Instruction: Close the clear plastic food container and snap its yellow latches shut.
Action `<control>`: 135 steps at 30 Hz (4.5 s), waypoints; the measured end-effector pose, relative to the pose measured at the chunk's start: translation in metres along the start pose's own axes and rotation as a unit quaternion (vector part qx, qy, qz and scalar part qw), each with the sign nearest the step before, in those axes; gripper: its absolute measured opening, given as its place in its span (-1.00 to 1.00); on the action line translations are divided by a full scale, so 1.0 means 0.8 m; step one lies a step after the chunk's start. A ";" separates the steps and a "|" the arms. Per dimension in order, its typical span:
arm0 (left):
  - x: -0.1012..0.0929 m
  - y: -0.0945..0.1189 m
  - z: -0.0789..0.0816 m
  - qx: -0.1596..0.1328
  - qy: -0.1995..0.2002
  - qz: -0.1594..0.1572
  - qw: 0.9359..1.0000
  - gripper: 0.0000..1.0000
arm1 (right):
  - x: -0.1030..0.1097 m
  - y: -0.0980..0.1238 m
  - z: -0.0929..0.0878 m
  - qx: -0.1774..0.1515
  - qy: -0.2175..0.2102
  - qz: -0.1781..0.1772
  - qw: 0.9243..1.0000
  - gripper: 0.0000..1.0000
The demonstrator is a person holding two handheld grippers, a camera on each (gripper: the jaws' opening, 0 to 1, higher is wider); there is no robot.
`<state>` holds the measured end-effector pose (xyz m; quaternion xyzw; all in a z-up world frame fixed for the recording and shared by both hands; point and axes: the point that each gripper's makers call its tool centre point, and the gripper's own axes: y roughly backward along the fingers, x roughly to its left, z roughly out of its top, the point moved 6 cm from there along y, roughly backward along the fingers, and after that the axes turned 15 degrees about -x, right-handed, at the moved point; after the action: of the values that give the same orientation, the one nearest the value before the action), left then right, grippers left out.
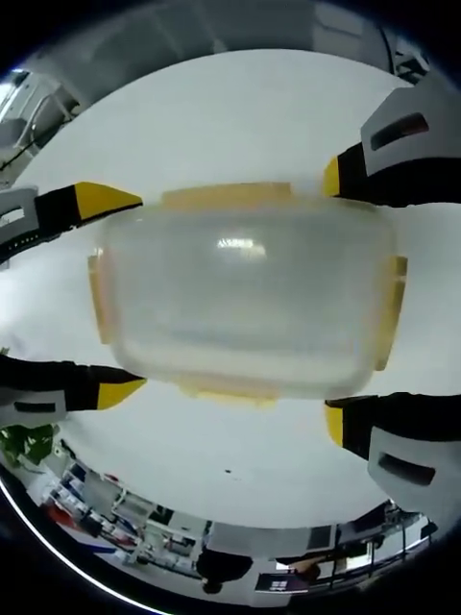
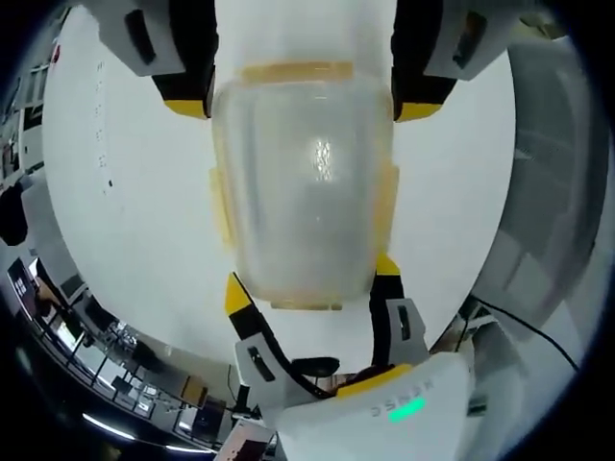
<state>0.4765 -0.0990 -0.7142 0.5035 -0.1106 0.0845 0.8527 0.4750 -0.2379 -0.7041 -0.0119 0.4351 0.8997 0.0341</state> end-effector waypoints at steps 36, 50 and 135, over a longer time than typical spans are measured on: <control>0.012 0.012 -0.010 -0.017 0.022 0.029 0.999 0.63 | -0.005 0.009 -0.006 -0.024 -0.035 -0.023 0.999 0.64; -0.011 0.033 -0.018 -0.067 0.107 0.066 0.990 0.68 | 0.027 0.029 -0.011 -0.083 -0.075 -0.090 0.990 0.60; -0.232 0.134 -0.060 -0.237 0.353 0.238 0.873 0.72 | 0.250 0.095 -0.077 -0.246 -0.248 -0.308 0.885 0.49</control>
<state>0.2758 -0.0115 -0.6978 0.1812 0.0644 0.4286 0.8828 0.2695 -0.3231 -0.6937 0.0701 0.1514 0.8957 0.4122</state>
